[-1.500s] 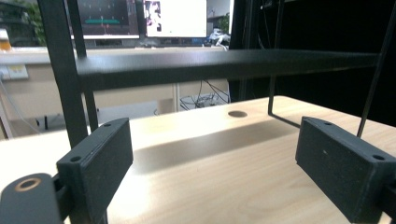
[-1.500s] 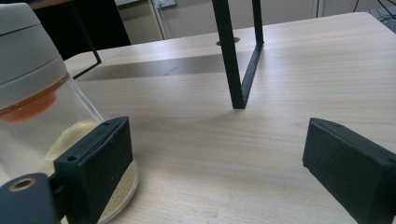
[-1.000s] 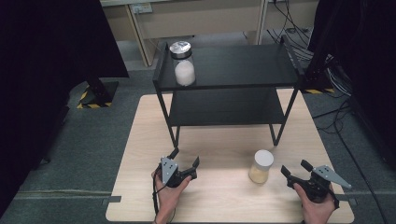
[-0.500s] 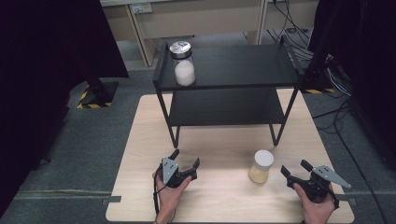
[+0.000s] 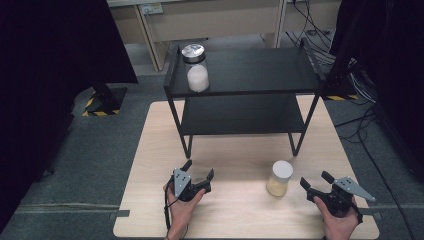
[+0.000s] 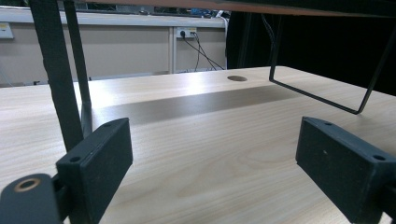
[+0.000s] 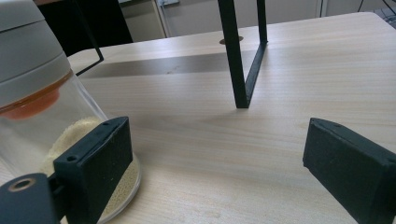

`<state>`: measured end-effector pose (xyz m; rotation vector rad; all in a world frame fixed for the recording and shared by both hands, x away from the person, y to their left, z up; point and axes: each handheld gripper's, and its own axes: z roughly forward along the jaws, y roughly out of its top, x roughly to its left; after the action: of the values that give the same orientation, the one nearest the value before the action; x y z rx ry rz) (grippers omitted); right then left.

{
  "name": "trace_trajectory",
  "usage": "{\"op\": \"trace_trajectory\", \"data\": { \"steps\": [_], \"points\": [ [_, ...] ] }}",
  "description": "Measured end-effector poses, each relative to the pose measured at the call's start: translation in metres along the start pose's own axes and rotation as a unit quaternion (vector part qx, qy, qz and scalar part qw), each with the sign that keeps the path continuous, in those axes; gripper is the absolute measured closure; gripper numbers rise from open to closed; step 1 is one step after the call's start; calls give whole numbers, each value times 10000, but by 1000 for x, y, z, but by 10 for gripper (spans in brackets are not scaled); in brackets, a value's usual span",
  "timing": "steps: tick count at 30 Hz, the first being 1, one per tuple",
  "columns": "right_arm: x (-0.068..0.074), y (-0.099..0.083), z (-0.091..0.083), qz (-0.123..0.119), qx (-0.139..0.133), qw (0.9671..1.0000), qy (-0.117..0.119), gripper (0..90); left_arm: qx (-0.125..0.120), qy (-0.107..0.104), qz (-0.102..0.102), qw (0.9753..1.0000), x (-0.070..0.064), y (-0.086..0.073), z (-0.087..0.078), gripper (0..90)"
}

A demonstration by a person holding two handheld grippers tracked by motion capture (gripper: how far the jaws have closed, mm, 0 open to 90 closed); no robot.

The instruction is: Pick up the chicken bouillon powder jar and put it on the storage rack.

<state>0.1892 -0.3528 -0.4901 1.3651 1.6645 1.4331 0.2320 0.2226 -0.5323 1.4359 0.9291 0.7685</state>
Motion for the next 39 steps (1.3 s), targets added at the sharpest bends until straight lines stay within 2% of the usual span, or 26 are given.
{"op": "trace_trajectory", "data": {
  "steps": [9, 20, 23, 31, 39],
  "points": [
    [-3, 0, 0, -28, -16, 10000, 86, 70, -9, 3, -14, 10000, 0, 0, 0, 102],
    [-4, 1, -5, -457, -82, 9979, 441, 57, -21, 7, -46, 10000, 2, -1, 0, 100],
    [-3, 3, -5, -569, -93, 9964, 627, 55, -16, 2, -47, 10000, 2, 0, 0, 98],
    [6, 11, -1, -854, -135, 9897, 1142, 55, -3, -2, -23, 10000, 2, 0, 0, 97],
    [20, 18, 13, -1075, -93, 9842, 1405, 85, -5, -1, -25, 10000, 2, 0, 0, 97]
  ]
}}
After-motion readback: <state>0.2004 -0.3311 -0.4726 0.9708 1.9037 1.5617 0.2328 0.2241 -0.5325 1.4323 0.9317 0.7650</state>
